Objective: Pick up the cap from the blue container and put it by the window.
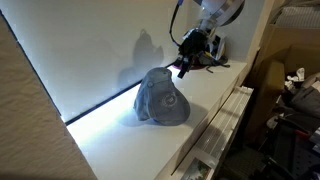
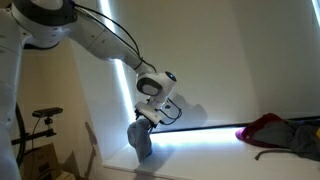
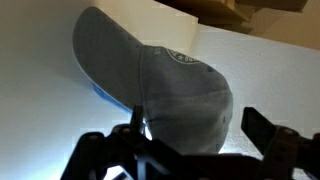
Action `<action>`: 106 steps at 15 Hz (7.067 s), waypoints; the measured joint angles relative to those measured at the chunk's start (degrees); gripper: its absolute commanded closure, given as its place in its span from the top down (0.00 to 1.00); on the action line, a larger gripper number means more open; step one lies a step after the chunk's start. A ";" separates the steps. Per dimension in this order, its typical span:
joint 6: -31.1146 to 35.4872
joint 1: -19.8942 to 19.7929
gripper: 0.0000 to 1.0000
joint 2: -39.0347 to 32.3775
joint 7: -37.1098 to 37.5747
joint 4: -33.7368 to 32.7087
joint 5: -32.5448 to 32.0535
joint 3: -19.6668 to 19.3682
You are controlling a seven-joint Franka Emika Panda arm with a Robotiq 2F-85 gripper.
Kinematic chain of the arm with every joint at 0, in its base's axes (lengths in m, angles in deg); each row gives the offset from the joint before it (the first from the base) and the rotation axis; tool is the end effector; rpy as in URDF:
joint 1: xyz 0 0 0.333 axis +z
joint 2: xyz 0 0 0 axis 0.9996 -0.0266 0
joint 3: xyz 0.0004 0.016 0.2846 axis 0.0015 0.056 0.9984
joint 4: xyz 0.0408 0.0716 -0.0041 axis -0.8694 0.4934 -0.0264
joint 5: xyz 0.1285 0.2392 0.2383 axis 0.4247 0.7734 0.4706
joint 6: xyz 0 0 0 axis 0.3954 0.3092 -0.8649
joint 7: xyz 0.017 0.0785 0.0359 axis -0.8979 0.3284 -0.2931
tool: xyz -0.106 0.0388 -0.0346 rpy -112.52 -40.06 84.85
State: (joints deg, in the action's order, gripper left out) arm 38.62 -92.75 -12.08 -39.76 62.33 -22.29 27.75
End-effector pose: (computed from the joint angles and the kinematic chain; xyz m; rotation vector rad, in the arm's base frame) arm 0.5184 0.0210 0.2672 -2.2227 -0.3178 -0.1246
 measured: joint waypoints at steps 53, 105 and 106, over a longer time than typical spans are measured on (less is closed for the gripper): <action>5.60 0.59 0.01 28.34 24.34 -8.01 1.57 -10.27; 25.73 0.57 1.00 0.68 -24.49 -5.90 82.97 -17.57; 30.13 1.29 1.00 1.66 -27.22 -5.88 84.84 -17.27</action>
State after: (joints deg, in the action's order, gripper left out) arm 68.75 -91.46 -10.42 -66.97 56.44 62.55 10.49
